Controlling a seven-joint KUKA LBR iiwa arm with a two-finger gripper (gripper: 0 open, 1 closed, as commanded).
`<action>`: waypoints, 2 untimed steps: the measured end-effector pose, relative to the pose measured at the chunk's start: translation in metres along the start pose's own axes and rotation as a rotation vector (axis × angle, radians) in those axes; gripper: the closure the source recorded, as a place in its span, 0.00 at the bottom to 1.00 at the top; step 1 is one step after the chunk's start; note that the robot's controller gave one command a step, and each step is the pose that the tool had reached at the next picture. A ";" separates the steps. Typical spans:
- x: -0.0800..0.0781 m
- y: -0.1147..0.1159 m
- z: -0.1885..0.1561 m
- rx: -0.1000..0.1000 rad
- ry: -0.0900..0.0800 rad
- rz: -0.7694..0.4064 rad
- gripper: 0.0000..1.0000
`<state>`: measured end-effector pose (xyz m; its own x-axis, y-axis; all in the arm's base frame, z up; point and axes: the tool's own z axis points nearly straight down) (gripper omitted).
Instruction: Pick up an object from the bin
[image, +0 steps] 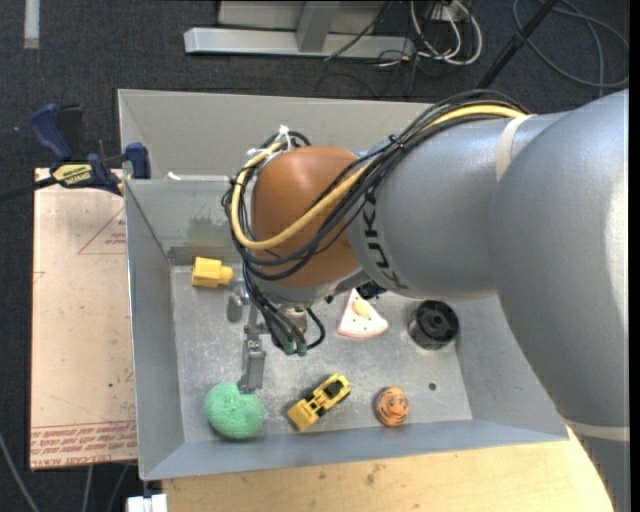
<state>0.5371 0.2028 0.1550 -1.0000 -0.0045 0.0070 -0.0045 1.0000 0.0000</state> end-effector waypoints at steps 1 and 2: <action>-0.002 -0.001 -0.005 -0.002 -0.007 0.004 0.00; 0.008 -0.004 0.011 -0.003 -0.016 -0.069 0.00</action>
Offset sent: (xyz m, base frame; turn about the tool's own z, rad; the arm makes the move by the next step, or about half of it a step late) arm -0.0523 -0.0214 -0.0770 -0.3085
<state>0.5289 0.1983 0.1445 -0.9973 -0.0735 -0.0091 -0.0735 0.9973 0.0031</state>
